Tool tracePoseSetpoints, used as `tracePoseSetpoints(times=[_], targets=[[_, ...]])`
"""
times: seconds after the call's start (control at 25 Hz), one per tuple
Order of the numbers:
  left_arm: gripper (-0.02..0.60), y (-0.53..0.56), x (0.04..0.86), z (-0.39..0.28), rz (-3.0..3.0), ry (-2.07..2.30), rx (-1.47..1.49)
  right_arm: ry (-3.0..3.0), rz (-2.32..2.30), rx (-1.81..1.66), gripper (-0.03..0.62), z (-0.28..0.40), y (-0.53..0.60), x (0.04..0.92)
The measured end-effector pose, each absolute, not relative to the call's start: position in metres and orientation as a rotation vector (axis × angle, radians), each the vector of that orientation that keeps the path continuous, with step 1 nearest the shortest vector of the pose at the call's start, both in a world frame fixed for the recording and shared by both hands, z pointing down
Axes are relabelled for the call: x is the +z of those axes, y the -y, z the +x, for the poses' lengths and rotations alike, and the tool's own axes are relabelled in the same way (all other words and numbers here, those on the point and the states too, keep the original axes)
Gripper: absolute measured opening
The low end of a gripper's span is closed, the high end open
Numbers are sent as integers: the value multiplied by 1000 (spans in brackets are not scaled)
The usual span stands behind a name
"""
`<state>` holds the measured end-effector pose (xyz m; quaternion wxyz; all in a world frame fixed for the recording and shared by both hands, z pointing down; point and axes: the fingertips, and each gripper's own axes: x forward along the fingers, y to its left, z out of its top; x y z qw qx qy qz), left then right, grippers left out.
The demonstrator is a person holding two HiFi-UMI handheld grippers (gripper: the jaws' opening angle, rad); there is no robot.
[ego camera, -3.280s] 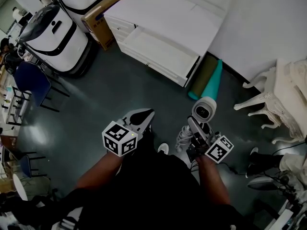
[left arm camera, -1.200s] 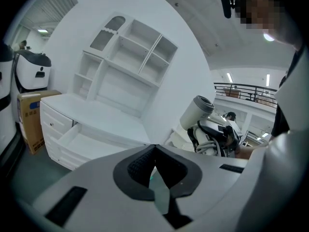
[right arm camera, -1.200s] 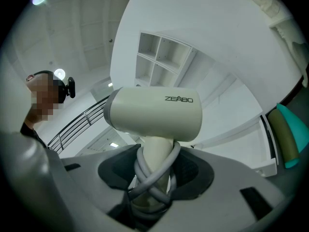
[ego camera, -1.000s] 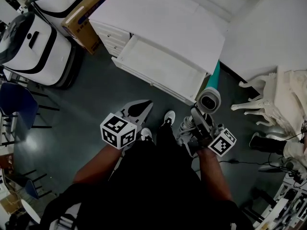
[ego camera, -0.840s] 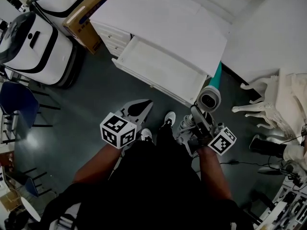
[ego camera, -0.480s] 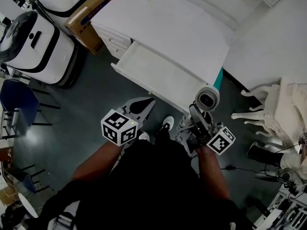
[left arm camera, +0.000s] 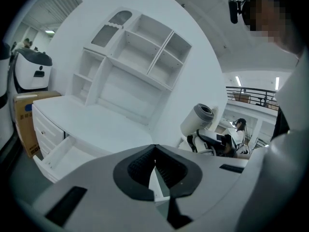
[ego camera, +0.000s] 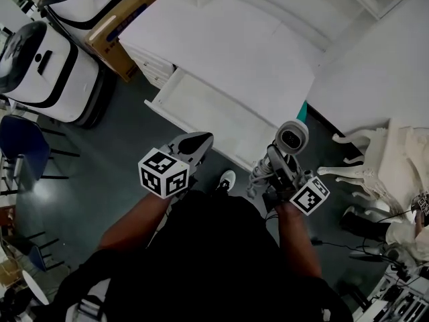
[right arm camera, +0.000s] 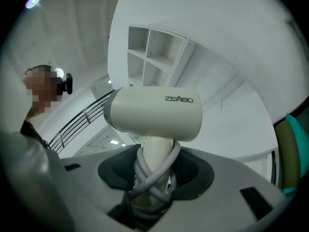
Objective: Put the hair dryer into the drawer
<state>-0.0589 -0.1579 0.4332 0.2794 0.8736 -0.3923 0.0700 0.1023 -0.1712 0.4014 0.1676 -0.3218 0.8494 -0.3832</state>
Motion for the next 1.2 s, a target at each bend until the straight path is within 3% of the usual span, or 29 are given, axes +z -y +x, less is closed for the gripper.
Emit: tracePoseSetpoints(times=[0.4, 1.2], targets=[[5, 186, 451, -42, 2293, 1131, 216, -2479, -864, -1119, 210, 120, 204, 426], [5, 247, 478, -73, 2317, 1004, 380, -2563, -1129, -1130, 209, 86, 239, 495]])
